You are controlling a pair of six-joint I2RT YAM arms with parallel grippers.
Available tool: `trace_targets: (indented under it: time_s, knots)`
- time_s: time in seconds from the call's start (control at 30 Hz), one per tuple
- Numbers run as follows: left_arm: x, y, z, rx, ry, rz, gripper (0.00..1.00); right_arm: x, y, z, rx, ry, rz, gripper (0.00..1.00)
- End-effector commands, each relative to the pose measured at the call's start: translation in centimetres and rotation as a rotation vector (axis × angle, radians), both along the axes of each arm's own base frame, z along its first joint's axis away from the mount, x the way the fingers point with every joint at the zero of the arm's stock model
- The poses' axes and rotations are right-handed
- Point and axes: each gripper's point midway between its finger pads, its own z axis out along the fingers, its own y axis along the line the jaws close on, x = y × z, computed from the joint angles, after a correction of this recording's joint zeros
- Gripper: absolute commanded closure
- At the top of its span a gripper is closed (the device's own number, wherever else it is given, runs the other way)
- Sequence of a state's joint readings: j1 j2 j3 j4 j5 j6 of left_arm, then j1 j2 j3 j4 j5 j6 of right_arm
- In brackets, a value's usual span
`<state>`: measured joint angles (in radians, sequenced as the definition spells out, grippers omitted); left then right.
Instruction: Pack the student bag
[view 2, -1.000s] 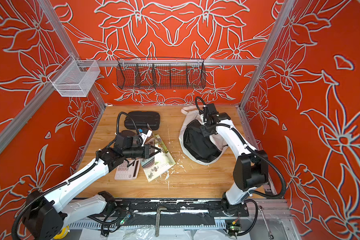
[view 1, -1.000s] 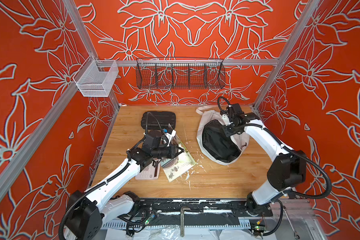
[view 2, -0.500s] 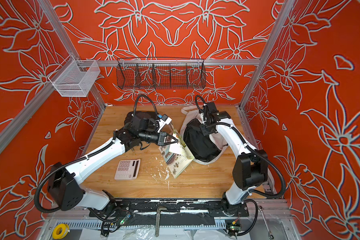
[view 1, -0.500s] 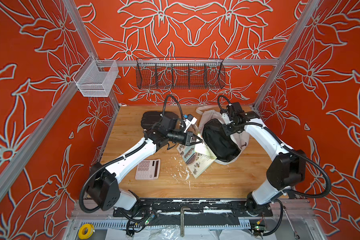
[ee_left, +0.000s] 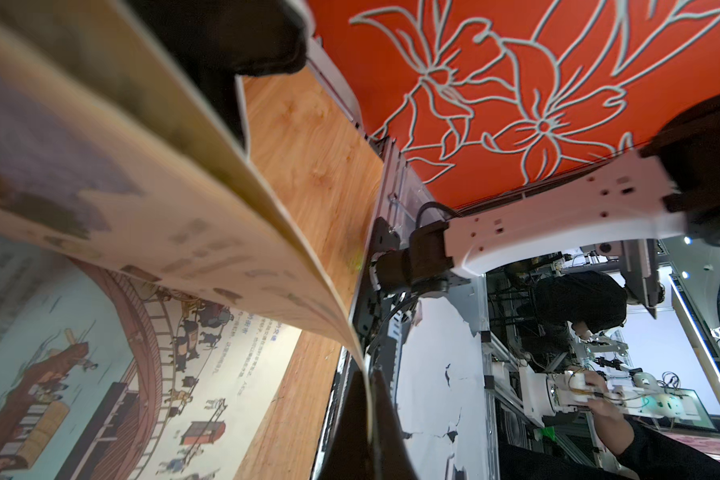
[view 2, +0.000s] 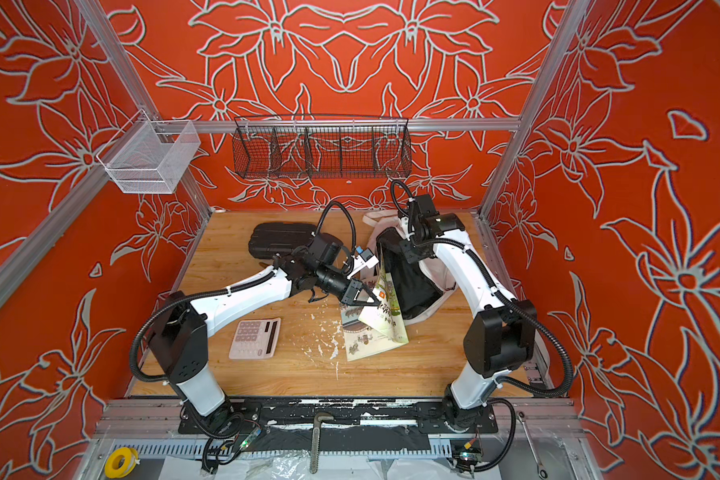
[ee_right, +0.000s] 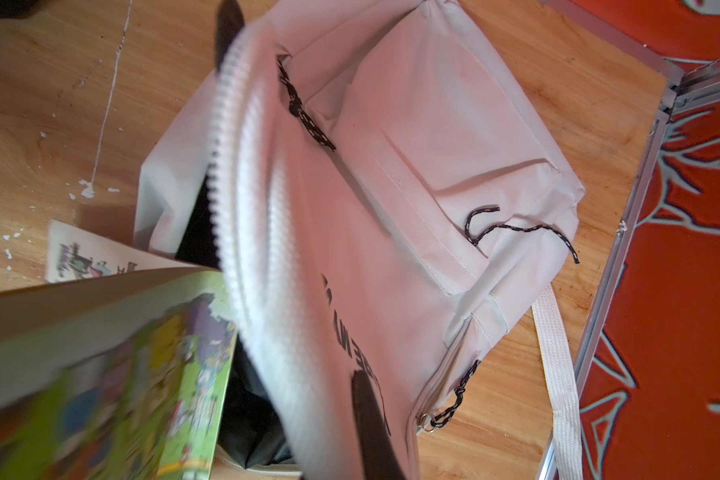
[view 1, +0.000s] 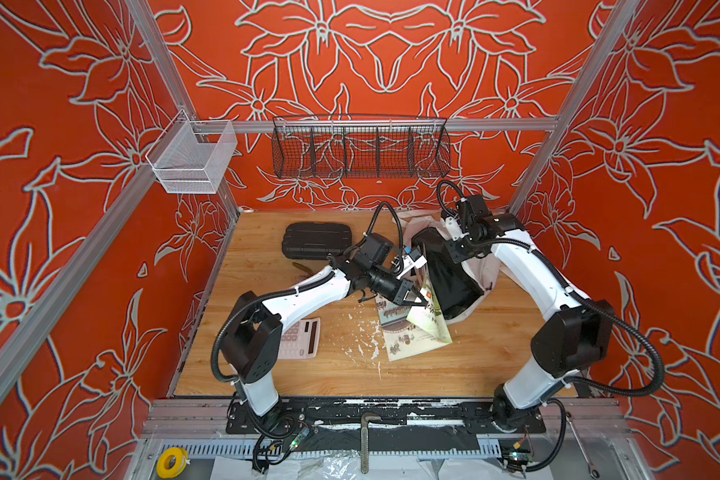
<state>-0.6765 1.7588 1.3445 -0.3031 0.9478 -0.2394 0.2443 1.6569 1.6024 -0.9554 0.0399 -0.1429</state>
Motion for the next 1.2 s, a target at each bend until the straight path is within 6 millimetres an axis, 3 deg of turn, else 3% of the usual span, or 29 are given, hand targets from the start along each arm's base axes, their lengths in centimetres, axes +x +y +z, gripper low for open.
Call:
trace_targets:
  time_s: [0.0,0.2,0.33,0.6,0.73,0.87,0.9,1.17]
  knots:
    - [0.1,0.9,-3.3,0.057,0.031,0.007,1.00,-1.1,0.0,-1.1,-0.012,0.047,0.024,1.00]
    - [0.3,2.5,-7.1,0.122,0.080,0.071,1.00,-1.5,0.1,-2.1,-0.004,0.070,0.023,1.00]
    - [0.0,2.6,-8.1,0.194,0.074,0.035,1.00,-1.4,0.0,-2.3,-0.010,0.074,0.017,1.00]
    - [-0.4,5.5,-9.9,0.280,0.049,0.122,0.99,-0.9,0.3,-0.7,-0.001,0.046,0.029,1.00]
    - [0.6,6.6,-10.1,0.318,0.033,0.205,0.58,-1.1,0.3,-1.1,-0.001,0.059,0.030,1.00]
    - [1.8,8.3,-9.9,0.341,0.007,0.325,0.25,-1.2,0.3,-1.3,0.000,0.065,0.034,1.00]
    - [2.1,8.8,-10.1,0.349,0.006,0.356,0.04,-1.2,0.3,-1.3,0.002,0.065,0.034,1.00]
    - [3.8,11.9,-12.1,0.453,-0.035,0.430,0.03,-1.3,0.8,-1.5,0.023,0.065,0.047,1.00]
